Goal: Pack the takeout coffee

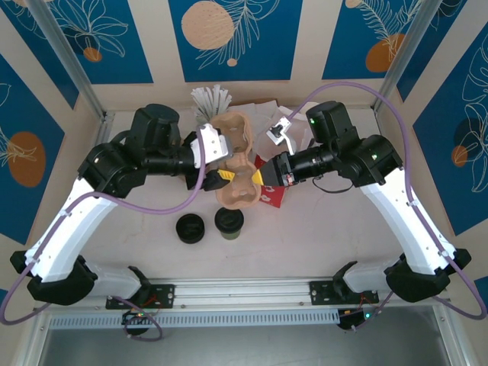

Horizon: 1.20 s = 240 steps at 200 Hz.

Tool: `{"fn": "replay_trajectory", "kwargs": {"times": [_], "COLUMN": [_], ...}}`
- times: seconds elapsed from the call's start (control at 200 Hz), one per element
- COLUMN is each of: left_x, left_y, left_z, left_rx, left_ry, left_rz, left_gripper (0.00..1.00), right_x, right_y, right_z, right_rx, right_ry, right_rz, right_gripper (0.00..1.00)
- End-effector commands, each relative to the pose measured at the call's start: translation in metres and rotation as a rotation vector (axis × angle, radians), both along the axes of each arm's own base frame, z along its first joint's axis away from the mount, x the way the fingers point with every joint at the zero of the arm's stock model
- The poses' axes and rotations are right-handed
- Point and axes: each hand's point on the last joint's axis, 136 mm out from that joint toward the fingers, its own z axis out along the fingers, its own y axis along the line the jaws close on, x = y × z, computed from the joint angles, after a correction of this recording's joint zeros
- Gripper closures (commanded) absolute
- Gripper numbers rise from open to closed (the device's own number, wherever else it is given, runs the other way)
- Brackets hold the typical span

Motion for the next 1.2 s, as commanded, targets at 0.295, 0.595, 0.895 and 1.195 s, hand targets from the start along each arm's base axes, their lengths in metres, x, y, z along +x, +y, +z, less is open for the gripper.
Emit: {"fn": "replay_trajectory", "kwargs": {"times": [0.295, 0.595, 0.895, 1.195], "left_x": [0.009, 0.01, 0.013, 0.018], "left_y": [-0.018, -0.017, -0.018, -0.021], "left_z": [-0.01, -0.013, -0.014, -0.014], "left_rx": [0.052, 0.067, 0.067, 0.057], "left_ry": [-0.065, -0.078, -0.069, -0.061], "left_rz": [-0.012, -0.005, 0.007, 0.033], "left_gripper": [0.42, 0.51, 0.58, 0.62], "right_x": [-0.009, -0.009, -0.01, -0.006], "right_y": [0.003, 0.003, -0.001, -0.026], "right_z": [0.002, 0.002, 0.003, 0.011], "right_rx": [0.018, 0.019, 0.02, 0.047], "right_ry": [0.041, 0.04, 0.015, -0.016], "right_rz": [0.037, 0.035, 0.028, -0.063], "right_gripper": [1.0, 1.0, 0.96, 0.66]}}
